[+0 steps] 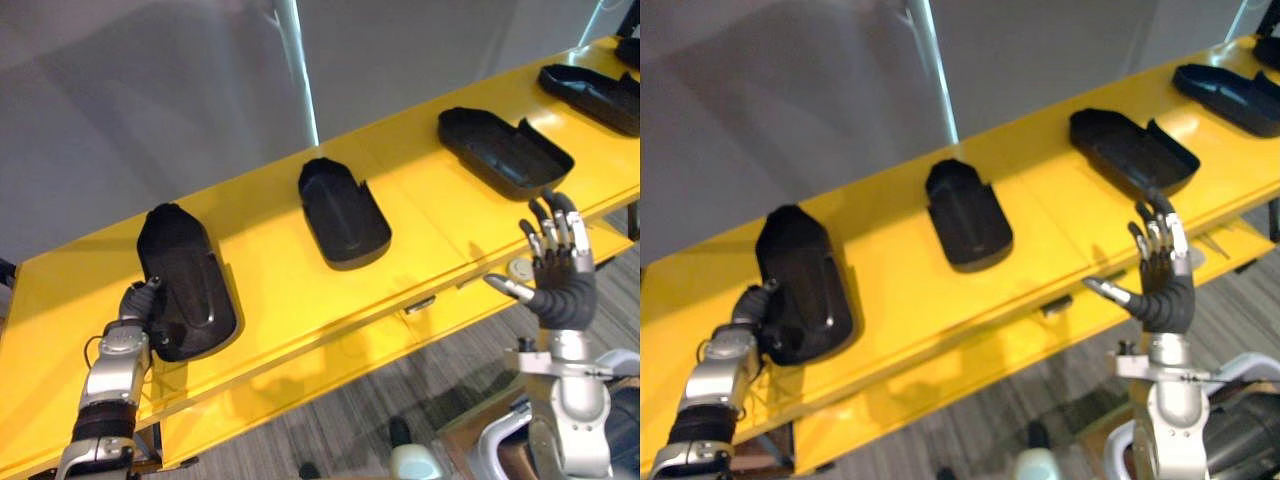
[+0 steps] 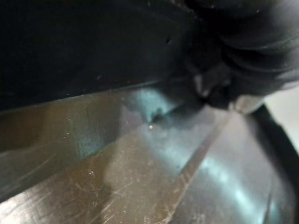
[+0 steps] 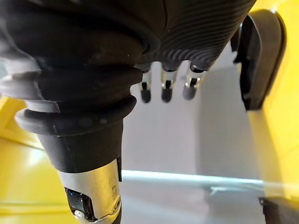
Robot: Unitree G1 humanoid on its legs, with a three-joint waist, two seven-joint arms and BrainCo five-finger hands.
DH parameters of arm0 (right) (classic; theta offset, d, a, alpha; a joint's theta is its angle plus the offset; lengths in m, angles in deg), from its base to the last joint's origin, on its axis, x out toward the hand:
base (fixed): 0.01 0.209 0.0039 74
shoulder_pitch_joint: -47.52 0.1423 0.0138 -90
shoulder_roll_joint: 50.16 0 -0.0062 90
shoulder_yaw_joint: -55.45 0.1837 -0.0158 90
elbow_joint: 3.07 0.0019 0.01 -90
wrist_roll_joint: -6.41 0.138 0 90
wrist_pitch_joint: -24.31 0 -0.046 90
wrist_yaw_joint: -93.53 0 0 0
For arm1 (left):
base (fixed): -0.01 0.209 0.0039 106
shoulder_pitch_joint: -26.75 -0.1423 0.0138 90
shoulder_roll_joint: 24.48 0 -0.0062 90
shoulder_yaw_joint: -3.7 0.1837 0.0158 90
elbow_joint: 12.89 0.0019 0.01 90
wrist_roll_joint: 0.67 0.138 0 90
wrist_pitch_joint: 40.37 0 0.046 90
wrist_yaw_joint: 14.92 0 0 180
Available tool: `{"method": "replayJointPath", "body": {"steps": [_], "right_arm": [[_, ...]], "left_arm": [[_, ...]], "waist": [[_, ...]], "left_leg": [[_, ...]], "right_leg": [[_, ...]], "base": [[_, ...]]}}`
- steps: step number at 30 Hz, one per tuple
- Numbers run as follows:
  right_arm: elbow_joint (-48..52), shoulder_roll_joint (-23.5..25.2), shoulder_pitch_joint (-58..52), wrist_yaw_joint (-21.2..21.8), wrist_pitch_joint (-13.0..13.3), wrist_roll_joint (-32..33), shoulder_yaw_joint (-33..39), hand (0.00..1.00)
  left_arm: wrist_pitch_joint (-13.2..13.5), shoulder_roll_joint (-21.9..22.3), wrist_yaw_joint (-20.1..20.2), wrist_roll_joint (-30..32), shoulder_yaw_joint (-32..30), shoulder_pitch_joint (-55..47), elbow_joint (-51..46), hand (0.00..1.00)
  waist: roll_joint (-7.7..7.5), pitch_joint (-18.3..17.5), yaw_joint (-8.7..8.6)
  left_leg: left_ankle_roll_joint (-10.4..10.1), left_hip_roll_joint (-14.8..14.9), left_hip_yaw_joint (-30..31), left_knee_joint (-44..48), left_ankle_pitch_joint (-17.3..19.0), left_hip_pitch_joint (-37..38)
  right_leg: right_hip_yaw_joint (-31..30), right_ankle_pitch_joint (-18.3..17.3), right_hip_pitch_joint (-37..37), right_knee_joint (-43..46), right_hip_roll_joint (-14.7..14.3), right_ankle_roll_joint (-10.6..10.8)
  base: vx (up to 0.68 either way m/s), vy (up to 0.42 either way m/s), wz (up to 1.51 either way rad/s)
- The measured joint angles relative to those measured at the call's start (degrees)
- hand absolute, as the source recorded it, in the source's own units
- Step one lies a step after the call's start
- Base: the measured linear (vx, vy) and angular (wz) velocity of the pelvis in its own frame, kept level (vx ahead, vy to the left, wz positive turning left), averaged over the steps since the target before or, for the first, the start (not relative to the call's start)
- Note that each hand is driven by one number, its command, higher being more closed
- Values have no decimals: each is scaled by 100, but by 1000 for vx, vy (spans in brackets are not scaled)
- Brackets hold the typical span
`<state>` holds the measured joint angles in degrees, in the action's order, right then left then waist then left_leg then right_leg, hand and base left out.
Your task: Walk over and take plastic housings, then place them on the shelf
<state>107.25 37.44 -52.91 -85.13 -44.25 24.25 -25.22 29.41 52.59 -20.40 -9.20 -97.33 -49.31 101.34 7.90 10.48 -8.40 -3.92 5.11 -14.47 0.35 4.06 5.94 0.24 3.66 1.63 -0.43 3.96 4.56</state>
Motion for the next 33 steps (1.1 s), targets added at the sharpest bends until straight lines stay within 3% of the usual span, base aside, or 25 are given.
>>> {"method": "replayJointPath", "body": {"steps": [16,22,28,33], "right_arm": [[0,-344,52,156,-160,230,-233,0],[1,-457,202,342,-201,395,-232,0],[299,-529,293,1166,-198,866,-395,0],[389,-538,747,1649,-204,1083,-1249,0]], "left_arm": [[4,-10,143,-196,2,565,757,100],[4,-127,141,-319,1,970,1005,100],[7,-231,140,-520,1,1229,1006,100],[9,-228,131,-739,136,1355,969,100]], "waist": [[126,76,-107],[201,263,-185],[195,388,-207],[74,507,-225]], "left_leg": [[10,-23,-115,-18,-30,-27],[5,-21,-299,-10,-35,-116],[-4,-6,-343,13,-49,-95],[47,-71,-149,1,-152,-243]], "right_leg": [[-94,163,-9,-211,11,-16],[-277,173,241,-60,14,-1],[-327,128,314,109,-3,-12],[-123,45,386,195,98,-18]], "base": [[-30,6,-3],[-14,13,-12],[-4,5,-5],[-64,3,22]]}}
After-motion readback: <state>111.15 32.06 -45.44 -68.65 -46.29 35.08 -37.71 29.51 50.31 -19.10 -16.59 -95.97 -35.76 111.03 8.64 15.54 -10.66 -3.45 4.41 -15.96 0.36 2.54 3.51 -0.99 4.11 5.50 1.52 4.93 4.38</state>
